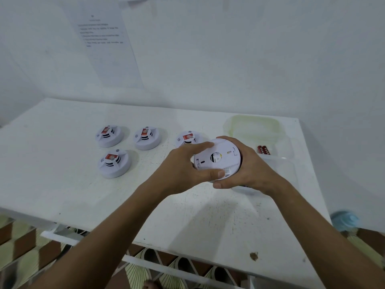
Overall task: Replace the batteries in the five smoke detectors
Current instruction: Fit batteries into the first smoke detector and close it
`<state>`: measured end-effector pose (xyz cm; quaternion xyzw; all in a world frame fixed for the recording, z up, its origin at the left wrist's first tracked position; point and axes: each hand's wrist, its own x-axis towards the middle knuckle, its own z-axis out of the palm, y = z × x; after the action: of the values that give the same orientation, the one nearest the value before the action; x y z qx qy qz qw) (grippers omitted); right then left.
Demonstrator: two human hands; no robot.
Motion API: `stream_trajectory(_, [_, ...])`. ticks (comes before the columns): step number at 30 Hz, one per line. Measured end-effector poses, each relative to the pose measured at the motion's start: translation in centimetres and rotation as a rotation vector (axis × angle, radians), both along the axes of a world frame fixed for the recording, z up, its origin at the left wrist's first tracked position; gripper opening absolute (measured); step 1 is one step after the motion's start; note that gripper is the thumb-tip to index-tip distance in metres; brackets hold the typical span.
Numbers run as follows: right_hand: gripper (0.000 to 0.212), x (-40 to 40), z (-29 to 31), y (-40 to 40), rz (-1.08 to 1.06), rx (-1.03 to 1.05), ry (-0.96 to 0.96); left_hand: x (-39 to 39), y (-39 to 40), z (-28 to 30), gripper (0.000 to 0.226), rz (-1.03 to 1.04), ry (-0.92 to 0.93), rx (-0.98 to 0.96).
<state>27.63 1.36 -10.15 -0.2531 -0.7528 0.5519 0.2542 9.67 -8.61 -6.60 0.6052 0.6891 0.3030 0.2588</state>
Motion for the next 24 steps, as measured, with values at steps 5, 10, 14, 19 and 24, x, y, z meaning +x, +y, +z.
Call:
stream_trajectory(5, [0.09,0.2,0.1,0.0,0.019,-0.01,-0.001,-1.1,0.2,0.5,0.073,-0.042,-0.067,-0.074])
stream_trajectory(10, [0.092,0.2,0.0,-0.1,0.059,-0.026,-0.025,-1.9,0.4,0.9,0.067,-0.179,-0.131,-0.137])
stream_trajectory(14, [0.092,0.1,0.0,-0.1,0.101,-0.045,-0.042,-2.6,0.4,1.3,0.062,-0.283,-0.105,-0.173])
stream_trajectory(19, [0.092,-0.2,0.2,-0.1,0.084,-0.084,-0.001,-3.0,0.0,1.0,0.071,-0.224,-0.194,-0.126])
stream_trajectory(24, [0.091,-0.5,0.0,-0.3,0.05,-0.088,-0.011,-3.8,-0.8,0.0,0.097,-0.122,-0.284,-0.183])
